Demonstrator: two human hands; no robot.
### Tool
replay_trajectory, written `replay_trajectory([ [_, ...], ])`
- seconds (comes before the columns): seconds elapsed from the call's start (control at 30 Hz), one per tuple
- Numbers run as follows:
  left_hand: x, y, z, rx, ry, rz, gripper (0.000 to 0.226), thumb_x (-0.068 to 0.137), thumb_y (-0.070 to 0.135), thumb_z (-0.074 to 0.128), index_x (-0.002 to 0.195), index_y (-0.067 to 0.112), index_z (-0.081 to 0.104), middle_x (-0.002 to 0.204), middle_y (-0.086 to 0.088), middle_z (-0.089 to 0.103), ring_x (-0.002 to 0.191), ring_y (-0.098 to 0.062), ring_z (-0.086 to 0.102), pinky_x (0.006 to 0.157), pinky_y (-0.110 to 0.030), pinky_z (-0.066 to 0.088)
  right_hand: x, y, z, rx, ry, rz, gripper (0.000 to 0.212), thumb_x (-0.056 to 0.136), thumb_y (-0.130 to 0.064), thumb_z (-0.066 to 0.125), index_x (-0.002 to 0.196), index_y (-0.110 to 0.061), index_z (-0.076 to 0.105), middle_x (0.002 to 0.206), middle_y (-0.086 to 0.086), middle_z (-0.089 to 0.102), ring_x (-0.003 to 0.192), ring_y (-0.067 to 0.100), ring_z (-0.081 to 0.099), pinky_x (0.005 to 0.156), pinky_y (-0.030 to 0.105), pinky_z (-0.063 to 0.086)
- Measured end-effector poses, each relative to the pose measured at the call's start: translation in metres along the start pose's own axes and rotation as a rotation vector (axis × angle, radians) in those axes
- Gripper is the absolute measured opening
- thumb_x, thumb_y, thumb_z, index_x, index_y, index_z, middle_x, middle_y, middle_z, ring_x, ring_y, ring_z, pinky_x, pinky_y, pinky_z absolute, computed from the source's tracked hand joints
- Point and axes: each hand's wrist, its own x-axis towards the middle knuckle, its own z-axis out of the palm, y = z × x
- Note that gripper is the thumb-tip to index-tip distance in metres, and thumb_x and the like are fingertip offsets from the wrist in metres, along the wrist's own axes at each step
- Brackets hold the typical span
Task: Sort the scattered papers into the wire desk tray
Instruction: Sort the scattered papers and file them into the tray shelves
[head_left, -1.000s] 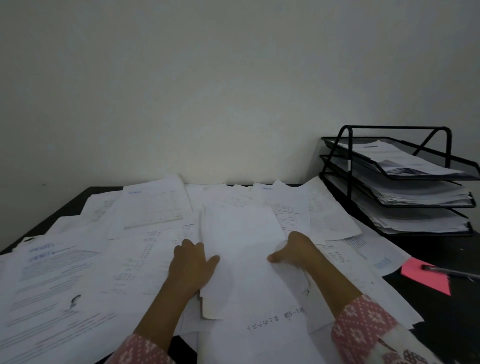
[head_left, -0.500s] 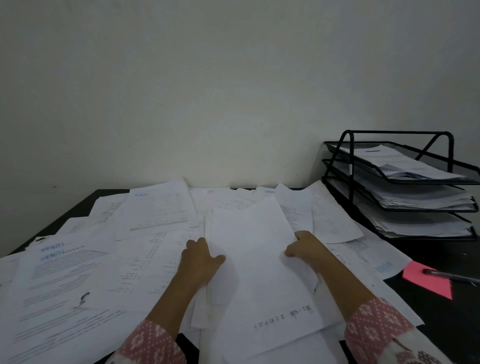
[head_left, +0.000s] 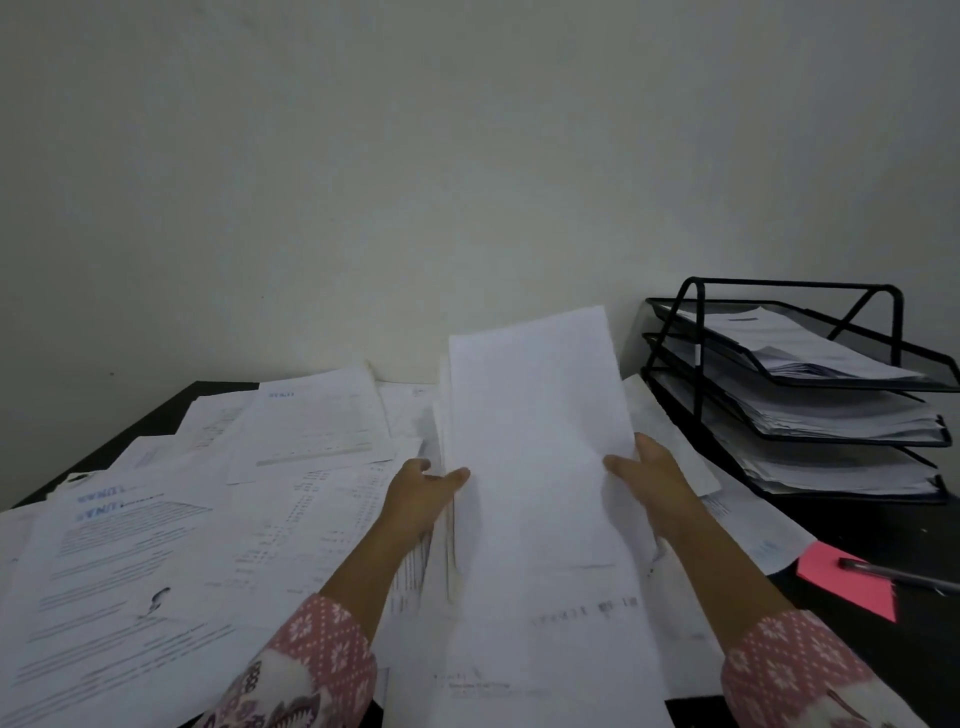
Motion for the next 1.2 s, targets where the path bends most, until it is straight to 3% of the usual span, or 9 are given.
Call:
replay_trajectory([
  [0.1,0.005,0.017,0.000,-0.107,-0.034,0.123,0.040,0.089,0.030,0.062,0.122,0.008,0.054,0.119,-0.005,0.060,0.097,-0.017,0.058,0.071,-0.020,0.045,0.002,-0.012,-0.002,0.140,0.022,-0.076,0.027,0.093,-0.005,0.053,0.119,-0.012,0.055,0.116,0.008,0.061,0.103,0.024,0.056,0.095,0.038,0.045],
  [0.27,0.011,0.055,-0.005,-0.184,0.143,0.348,0.014,0.093,0.015,0.056,0.106,0.013,0.052,0.107,-0.005,0.061,0.090,-0.017,0.057,0.072,-0.024,0.045,0.005,-0.048,-0.001,0.270,0.093,-0.278,0.022,0.094,-0.008,0.053,0.113,-0.018,0.053,0.103,-0.001,0.061,0.093,0.017,0.059,0.083,0.033,0.048],
  [0.47,0.008,0.066,-0.011,-0.256,0.187,0.520,0.019,0.092,0.016,0.059,0.108,0.018,0.049,0.097,0.011,0.058,0.085,-0.003,0.057,0.068,-0.008,0.047,0.000,-0.060,0.005,0.292,0.095,-0.392,0.020,0.091,-0.012,0.058,0.101,-0.028,0.050,0.100,-0.004,0.060,0.087,0.009,0.060,0.070,0.025,0.050],
  [0.7,0.008,0.053,-0.002,-0.221,0.130,0.518,0.012,0.097,0.025,0.049,0.103,0.015,0.050,0.090,0.009,0.059,0.083,-0.009,0.058,0.064,-0.011,0.046,-0.004,-0.048,0.012,0.276,0.142,-0.352,0.023,0.093,-0.011,0.054,0.109,-0.024,0.044,0.093,-0.012,0.055,0.082,0.003,0.055,0.064,0.019,0.043],
  [0.83,0.005,0.055,0.009,-0.234,0.119,0.491,0.017,0.099,0.028,0.043,0.099,0.012,0.051,0.083,0.007,0.057,0.076,-0.007,0.055,0.061,-0.008,0.044,-0.002,-0.046,0.008,0.335,0.137,-0.297,0.011,0.094,-0.010,0.050,0.102,-0.017,0.048,0.096,0.000,0.058,0.083,0.014,0.056,0.070,0.027,0.047],
  [0.97,0.002,0.065,0.013,-0.357,0.139,0.474,0.016,0.098,0.029,0.046,0.103,0.014,0.051,0.094,0.004,0.059,0.082,-0.008,0.057,0.069,-0.015,0.045,-0.002,-0.051,0.005,0.348,0.149,-0.358,0.023,0.092,-0.003,0.048,0.110,-0.017,0.045,0.097,-0.003,0.057,0.088,0.016,0.056,0.076,0.028,0.047],
  [1.07,0.003,0.064,0.013,-0.233,0.101,0.445,0.022,0.095,0.022,0.052,0.116,0.016,0.047,0.108,0.004,0.056,0.098,-0.015,0.057,0.080,-0.025,0.048,-0.002,-0.046,0.004,0.316,0.126,-0.329,0.043,0.090,-0.002,0.052,0.127,-0.020,0.044,0.106,-0.003,0.059,0.094,0.015,0.058,0.082,0.030,0.048],
  [1.13,0.005,0.061,0.012,-0.171,0.074,0.430,0.029,0.096,0.021,0.050,0.124,0.014,0.047,0.114,0.002,0.055,0.105,-0.018,0.055,0.089,-0.031,0.047,0.001,-0.038,0.003,0.271,0.104,-0.286,0.042,0.089,-0.002,0.054,0.126,-0.018,0.043,0.105,-0.001,0.058,0.090,0.013,0.058,0.079,0.031,0.047],
  [1.2,0.006,0.059,0.010,-0.214,0.094,0.400,0.025,0.097,0.024,0.049,0.120,0.014,0.049,0.111,0.001,0.057,0.102,-0.017,0.055,0.084,-0.028,0.048,0.002,-0.031,0.002,0.254,0.092,-0.264,0.037,0.089,-0.006,0.058,0.119,-0.019,0.042,0.101,-0.002,0.057,0.086,0.010,0.057,0.074,0.028,0.047],
])
